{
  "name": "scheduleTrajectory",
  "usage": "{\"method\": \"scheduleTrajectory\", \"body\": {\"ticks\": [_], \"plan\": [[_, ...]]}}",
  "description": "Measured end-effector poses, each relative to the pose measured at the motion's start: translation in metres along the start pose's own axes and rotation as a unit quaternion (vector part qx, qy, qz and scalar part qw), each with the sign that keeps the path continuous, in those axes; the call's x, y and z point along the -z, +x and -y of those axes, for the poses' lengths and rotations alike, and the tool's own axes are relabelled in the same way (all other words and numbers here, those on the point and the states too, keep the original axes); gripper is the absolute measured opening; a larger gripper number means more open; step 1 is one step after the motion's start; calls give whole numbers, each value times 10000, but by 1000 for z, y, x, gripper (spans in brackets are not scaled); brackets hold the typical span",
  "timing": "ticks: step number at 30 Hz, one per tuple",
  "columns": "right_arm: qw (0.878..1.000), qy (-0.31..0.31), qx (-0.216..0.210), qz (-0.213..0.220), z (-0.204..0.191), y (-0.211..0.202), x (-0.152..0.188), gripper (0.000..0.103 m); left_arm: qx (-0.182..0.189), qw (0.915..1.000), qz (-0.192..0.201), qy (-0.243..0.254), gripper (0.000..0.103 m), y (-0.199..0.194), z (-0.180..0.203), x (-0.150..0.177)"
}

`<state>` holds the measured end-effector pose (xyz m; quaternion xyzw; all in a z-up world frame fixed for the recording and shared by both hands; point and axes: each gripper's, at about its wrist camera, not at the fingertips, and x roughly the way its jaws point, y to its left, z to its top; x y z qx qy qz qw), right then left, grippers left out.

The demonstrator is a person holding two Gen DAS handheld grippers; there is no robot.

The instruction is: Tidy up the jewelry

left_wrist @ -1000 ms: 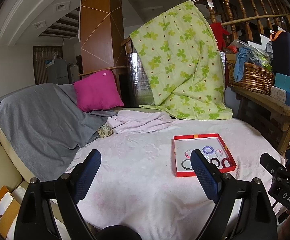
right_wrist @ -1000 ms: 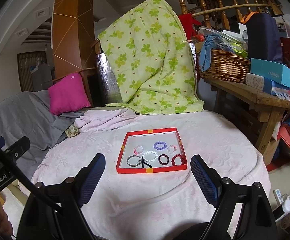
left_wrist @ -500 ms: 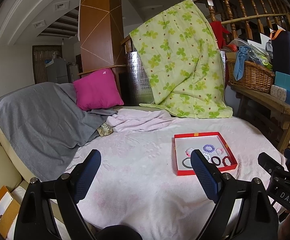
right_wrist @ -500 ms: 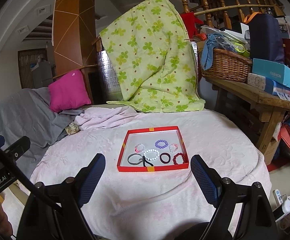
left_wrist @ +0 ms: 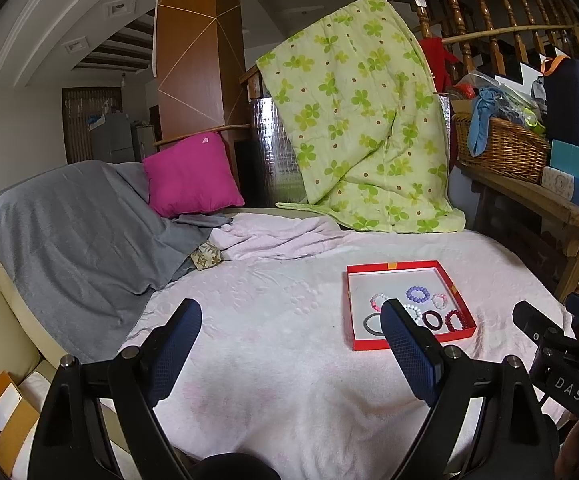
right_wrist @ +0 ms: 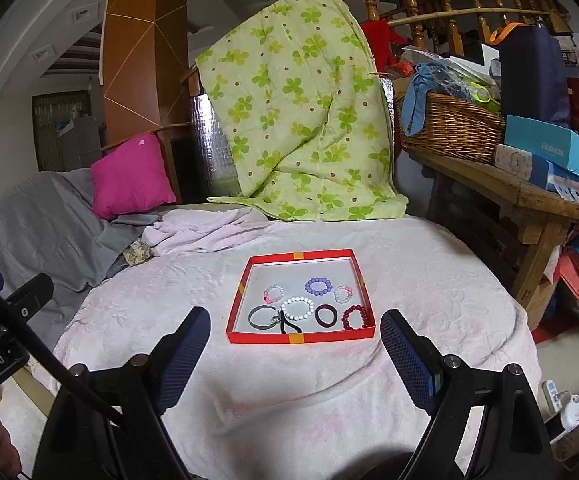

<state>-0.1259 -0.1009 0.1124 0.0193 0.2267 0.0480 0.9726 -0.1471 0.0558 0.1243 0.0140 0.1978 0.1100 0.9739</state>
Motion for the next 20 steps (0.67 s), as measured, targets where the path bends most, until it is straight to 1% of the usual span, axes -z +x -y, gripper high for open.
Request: {"method": "scheduleTrajectory", "body": {"ticks": [5, 11, 16, 18, 20], "plan": [[10000, 35, 64, -31, 6, 9, -2, 89, 33, 10000, -15, 8, 91, 4, 2, -1], [9998, 80, 152, -71, 14, 24, -6, 89, 91, 9999, -81, 65, 91, 21, 10, -5], [9997, 44, 214, -119, 22, 43, -9, 89, 195, 9996, -178, 99, 91, 45, 19, -11], [9996, 25, 240, -129, 32, 54, -13, 89, 277, 9994, -186, 89, 91, 58, 24, -10], [9995, 69, 283, -87, 48, 66, -18, 89, 262, 9993, -238, 77, 91, 80, 30, -6]]}}
